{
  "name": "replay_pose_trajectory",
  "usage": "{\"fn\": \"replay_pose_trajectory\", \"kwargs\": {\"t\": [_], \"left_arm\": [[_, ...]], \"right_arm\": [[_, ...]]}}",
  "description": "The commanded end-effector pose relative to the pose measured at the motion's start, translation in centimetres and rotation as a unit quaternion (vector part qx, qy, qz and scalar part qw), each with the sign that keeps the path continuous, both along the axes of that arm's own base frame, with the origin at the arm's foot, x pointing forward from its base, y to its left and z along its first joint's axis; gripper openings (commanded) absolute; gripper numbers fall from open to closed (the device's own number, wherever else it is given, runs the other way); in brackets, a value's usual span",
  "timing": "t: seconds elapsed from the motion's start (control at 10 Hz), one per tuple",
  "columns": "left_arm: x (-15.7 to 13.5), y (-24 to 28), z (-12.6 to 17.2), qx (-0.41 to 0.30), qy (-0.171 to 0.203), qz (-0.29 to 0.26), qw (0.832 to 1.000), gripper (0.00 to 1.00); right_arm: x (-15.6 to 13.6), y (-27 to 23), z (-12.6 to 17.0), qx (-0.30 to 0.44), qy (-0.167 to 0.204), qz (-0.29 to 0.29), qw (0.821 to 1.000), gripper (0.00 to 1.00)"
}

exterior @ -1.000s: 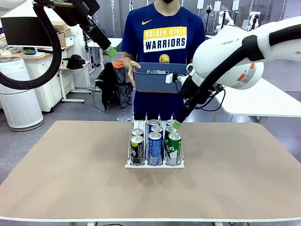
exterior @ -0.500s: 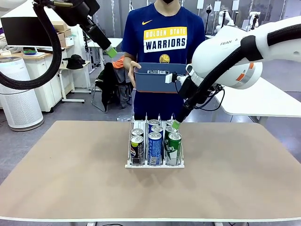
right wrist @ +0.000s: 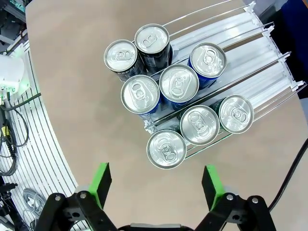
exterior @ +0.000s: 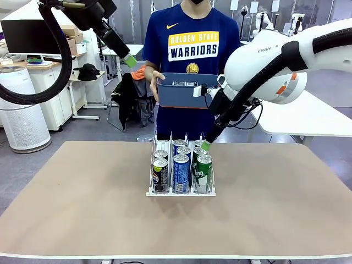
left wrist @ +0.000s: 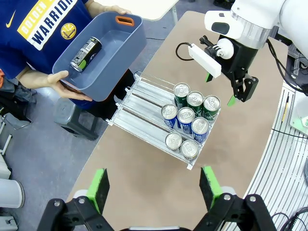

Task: Fill the beverage cans into the dispenser.
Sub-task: Pick up the Pepsi coke handed by the human.

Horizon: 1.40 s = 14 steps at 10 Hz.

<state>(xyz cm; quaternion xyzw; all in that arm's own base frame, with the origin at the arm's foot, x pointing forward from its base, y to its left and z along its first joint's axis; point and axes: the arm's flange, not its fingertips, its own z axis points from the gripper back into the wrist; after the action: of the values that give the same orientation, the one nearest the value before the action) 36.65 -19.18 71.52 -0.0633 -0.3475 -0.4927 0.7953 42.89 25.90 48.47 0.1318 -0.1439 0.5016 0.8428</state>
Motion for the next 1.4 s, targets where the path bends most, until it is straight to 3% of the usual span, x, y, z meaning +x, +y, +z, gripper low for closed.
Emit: {"fn": "replay_pose_trajectory", "kwargs": {"t": [0.0, 0.4, 0.6, 0.9, 1.3], "left_arm": [[0.0, 0.1, -0.1, 0.001, 0.0, 0.002, 1.0, 1.0], [0.0, 0.1, -0.1, 0.001, 0.0, 0.002, 1.0, 1.0], [0.0, 0.1, -0.1, 0.001, 0.0, 0.002, 1.0, 1.0], [0.0, 0.1, -0.1, 0.001, 0.0, 0.002, 1.0, 1.0], [0.0, 0.1, -0.1, 0.001, 0.0, 0.002, 1.0, 1.0]], "right_arm": [[0.2, 0.1, -0.1, -0.004, -0.001, 0.002, 1.0, 1.0], [0.0, 0.0, 0.0, 0.0, 0.0, 0.0, 1.0, 1.0], [0.8, -1.4, 4.7, 0.032, -0.051, 0.02, 0.998, 1.0], [2.0, -4.2, 11.7, 0.044, -0.098, 0.0, 0.994, 1.0], [1.9, -8.1, 19.4, 0.098, -0.11, -0.004, 0.989, 1.0]]}}
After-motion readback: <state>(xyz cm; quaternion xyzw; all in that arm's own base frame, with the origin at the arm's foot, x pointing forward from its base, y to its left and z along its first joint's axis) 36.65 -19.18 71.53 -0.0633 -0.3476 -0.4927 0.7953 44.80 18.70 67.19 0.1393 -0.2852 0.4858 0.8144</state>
